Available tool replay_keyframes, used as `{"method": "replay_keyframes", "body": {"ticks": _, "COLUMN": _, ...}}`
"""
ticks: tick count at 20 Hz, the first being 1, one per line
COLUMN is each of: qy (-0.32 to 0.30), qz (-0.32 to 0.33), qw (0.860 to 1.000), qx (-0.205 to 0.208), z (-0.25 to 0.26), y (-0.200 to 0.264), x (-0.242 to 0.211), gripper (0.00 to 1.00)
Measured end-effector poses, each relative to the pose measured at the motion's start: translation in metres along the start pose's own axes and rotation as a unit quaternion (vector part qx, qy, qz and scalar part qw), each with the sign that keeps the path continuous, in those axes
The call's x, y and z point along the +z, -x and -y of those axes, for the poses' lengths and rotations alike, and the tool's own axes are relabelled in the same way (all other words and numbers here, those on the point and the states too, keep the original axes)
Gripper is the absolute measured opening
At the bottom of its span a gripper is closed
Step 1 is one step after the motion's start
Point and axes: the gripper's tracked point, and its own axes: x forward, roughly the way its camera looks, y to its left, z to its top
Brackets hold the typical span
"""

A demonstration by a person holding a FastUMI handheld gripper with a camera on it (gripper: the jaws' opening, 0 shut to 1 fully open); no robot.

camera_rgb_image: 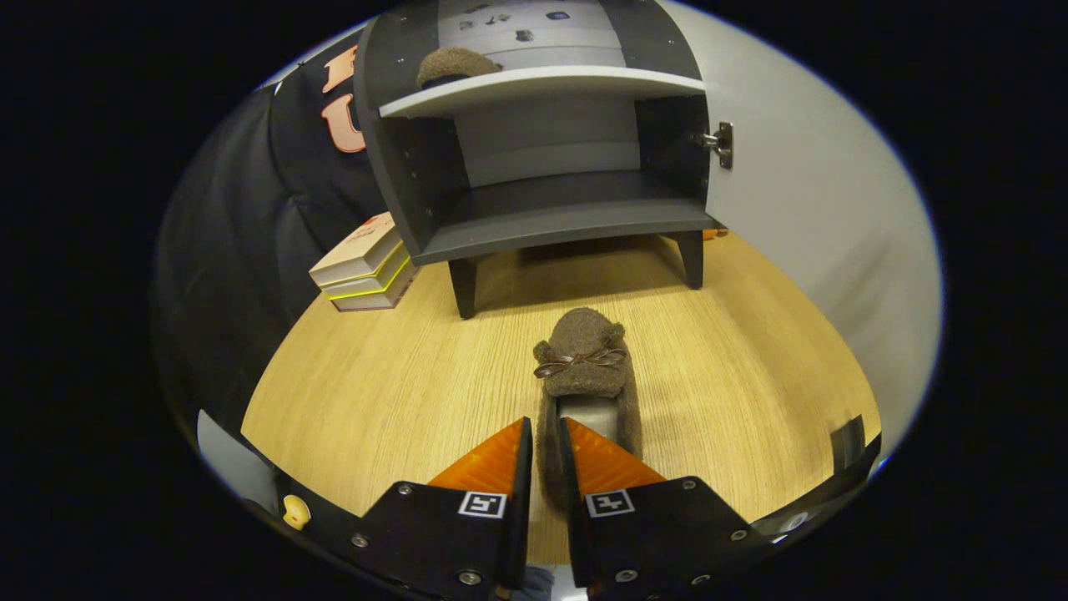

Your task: Open the shoe cabinet door, grab the shoes and put them into the shoe cabinet, then close the shoe cabinet door.

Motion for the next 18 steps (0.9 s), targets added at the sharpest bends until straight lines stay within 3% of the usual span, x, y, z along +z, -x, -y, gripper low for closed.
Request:
{"method": "replay_keyframes", "body": {"ticks": 14, "qy": -0.032, "qz": -0.019, "qw": 0.999, "qx": -0.022, "z": 0.007, "y": -0.08, "x": 0.01, "gripper": 0.21}}
{"method": "replay_keyframes", "body": {"ticks": 18, "qy": -0.045, "qz": -0.012, "qw": 0.999, "qx": -0.02, "z": 0.008, "y": -0.075, "x": 0.012, "gripper": 0.08}}
